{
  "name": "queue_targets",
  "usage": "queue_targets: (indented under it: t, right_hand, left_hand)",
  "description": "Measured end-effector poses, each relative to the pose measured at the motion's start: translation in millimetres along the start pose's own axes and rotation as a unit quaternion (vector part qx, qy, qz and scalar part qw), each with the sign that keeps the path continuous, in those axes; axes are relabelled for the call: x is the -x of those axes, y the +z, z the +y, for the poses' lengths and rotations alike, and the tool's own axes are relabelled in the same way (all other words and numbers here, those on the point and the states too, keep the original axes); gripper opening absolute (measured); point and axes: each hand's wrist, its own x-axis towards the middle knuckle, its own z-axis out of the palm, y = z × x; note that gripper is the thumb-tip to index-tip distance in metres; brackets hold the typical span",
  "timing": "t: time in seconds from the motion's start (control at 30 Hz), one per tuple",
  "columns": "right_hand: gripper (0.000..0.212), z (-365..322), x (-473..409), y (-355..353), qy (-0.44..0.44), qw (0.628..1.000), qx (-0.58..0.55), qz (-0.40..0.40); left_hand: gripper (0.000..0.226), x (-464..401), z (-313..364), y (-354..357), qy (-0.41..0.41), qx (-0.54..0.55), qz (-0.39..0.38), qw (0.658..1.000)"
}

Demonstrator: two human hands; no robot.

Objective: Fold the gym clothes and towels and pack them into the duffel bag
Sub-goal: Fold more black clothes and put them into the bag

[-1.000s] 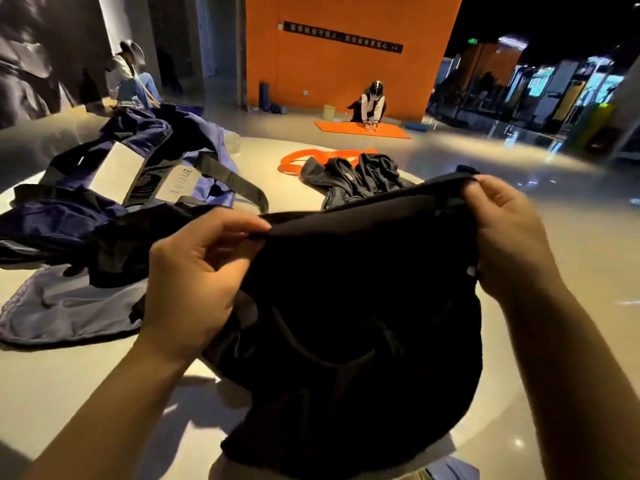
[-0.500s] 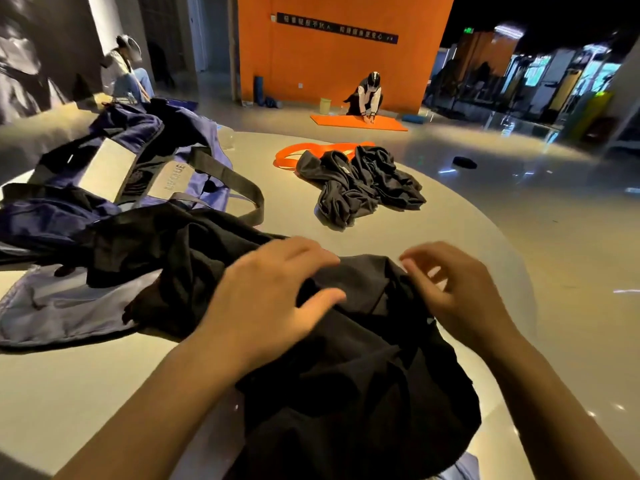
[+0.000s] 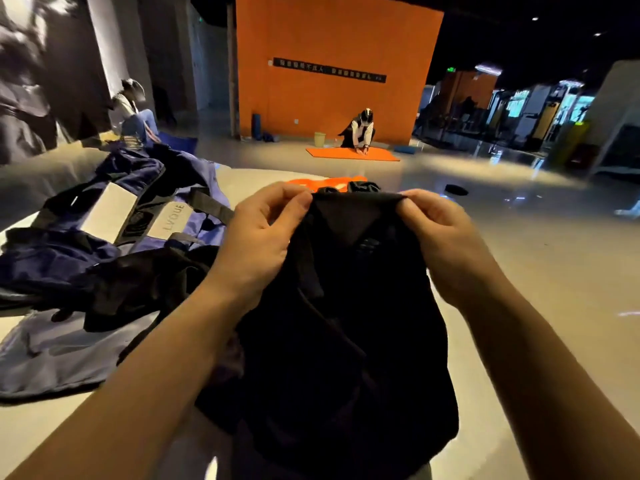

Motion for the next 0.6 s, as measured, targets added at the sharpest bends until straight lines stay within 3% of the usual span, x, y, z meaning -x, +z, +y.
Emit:
queue_targets:
  t: [0.1,0.17,0.23,0.33,0.4,0.47,0.53,0.6]
  right_hand:
    - [0.025,-18.5,-14.4,-5.7,-0.021,0.999,-0.039,-0.023]
    - [0.021,-9.5,-16.8,-2.7,-0.015,0.999,0.015,-0.046]
    - [0.016,18.9,-15.8,6.7,0.022,0.987,0.133,-0.085]
    - [0.016,66.4,-9.2,17.9,0.058,0.955,0.256,-0.135]
    - [0.018,80.0,-3.5,22.3,0.067,0.952,0.262,-0.141]
    - [0.020,83.0,-2.0,23.7,0.076,0.957,0.245,-0.132]
    - [0.020,80.6,-2.2,24.3,0.072,0.961,0.241,-0.116]
    - [0.018,75.9,-3.2,23.8,0.063,0.965,0.237,-0.091]
  left_hand:
    - [0.019,-11.0,14.4,-14.7,-0.003,0.036,-0.006,0.999]
    - [0.020,-8.1,2.8,-28.1,-0.047,-0.005,-0.028,0.999]
    - [0.019,1.3,-27.9,-40.8,-0.094,-0.161,-0.051,0.981]
    - [0.009,23.3,-64.6,-49.6,-0.140,-0.376,-0.088,0.912]
    - [0.005,32.3,-66.1,-47.6,-0.088,-0.415,-0.065,0.903]
    - [0.013,32.0,-57.1,-44.4,0.027,-0.401,-0.072,0.913]
    - [0.019,27.0,-41.4,-37.4,0.100,-0.381,-0.143,0.908]
    - [0.030,22.8,-27.8,-28.3,0.083,-0.327,-0.244,0.909]
